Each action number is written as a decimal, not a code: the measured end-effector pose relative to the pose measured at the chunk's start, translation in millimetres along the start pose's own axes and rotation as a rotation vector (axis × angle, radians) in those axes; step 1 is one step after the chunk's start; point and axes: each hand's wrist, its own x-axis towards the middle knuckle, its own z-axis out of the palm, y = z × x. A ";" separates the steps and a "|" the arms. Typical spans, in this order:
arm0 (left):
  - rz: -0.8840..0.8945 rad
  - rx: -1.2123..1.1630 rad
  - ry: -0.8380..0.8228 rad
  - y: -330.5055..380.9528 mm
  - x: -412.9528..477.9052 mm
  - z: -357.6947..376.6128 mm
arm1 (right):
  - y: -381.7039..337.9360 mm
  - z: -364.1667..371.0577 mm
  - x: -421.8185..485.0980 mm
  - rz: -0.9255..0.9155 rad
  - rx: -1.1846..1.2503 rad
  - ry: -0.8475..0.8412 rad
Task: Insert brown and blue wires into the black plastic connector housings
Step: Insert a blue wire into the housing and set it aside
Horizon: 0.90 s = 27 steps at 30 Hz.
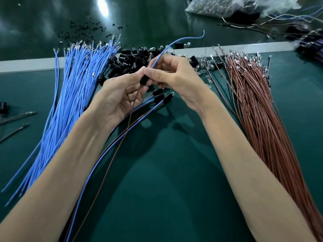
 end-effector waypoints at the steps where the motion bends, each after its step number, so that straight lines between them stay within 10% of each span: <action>1: 0.003 0.005 0.013 1.4 0.2 0.3 | -0.3 0.3 0.1 -0.004 0.007 -0.001; 27: 0.452 0.300 -0.154 18.0 -30.6 22.6 | -9.3 -6.6 1.0 0.107 0.804 -0.087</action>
